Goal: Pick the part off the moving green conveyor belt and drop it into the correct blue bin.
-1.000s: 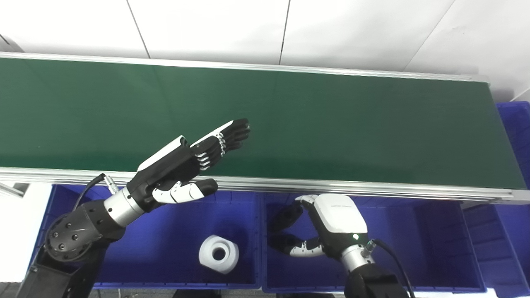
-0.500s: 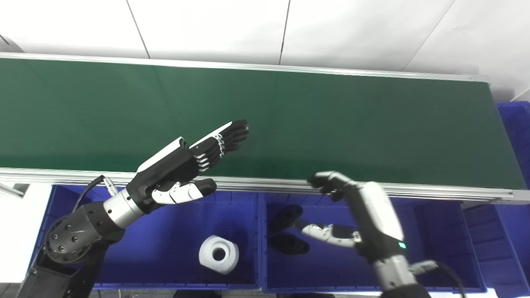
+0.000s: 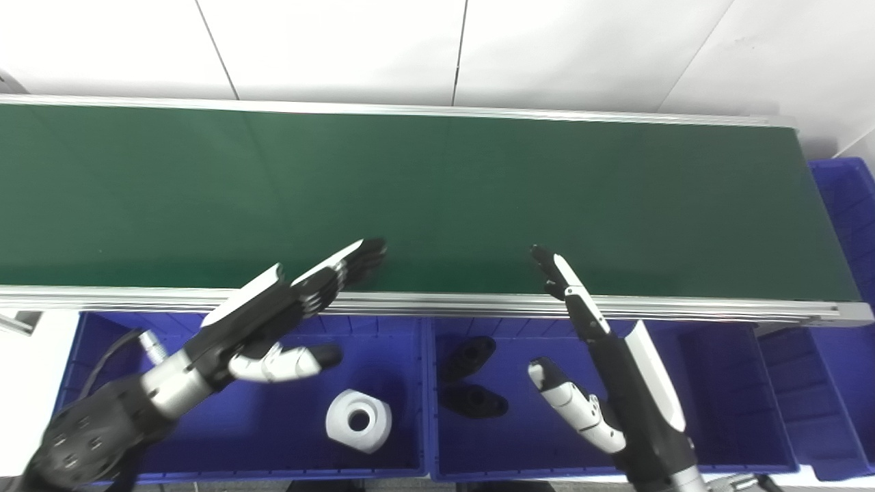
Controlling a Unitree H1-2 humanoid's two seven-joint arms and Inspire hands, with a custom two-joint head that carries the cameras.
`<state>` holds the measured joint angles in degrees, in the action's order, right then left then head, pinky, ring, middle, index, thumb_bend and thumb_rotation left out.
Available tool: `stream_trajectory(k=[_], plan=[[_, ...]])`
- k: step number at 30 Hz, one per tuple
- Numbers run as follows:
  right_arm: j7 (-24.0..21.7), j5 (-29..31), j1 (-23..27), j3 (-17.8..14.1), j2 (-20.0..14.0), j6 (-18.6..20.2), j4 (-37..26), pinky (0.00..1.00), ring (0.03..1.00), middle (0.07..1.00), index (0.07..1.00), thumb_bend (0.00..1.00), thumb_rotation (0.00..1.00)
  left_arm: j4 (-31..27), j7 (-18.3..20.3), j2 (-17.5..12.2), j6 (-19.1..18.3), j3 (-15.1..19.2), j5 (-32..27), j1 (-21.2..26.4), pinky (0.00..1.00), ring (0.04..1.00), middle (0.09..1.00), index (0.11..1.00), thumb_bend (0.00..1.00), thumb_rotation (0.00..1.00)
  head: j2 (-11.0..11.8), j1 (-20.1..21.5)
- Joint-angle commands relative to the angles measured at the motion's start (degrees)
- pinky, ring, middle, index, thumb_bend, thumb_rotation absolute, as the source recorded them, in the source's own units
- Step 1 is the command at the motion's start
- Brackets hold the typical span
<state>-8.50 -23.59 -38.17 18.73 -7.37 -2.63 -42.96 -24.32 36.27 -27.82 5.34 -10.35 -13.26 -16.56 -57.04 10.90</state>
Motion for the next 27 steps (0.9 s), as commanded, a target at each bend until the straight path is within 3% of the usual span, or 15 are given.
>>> stream_trajectory(k=[1, 8, 27], plan=[[0.9, 1.27, -0.66, 0.75, 0.58, -3.54, -0.56, 0.95, 0.979, 0.985, 0.965, 0.5, 1.0, -3.0, -0.12, -1.78, 0.65, 0.54, -1.02, -1.43, 1.0, 1.0, 1.0, 1.0, 0.4, 0.55, -0.24, -0.3], [0.29, 2.74, 0.04, 2.3, 0.66, -3.19, 1.33, 0.95, 0.988, 0.997, 0.975, 0.51, 1.0, -6.75, -0.53, -3.53, -1.98, 0.74, -1.56, -4.93, 1.0, 1.0, 1.0, 1.0, 0.45, 0.58, -0.4, -0.71], [-2.14, 1.0, 0.8, 3.76, 0.6, -0.54, 0.27, 0.96, 1.0, 1.0, 1.0, 0.49, 1.0, -8.2, -2.03, -2.92, -3.39, -0.46, -0.6, -4.27, 1.0, 1.0, 1.0, 1.0, 0.44, 0.61, -2.04, -2.58]])
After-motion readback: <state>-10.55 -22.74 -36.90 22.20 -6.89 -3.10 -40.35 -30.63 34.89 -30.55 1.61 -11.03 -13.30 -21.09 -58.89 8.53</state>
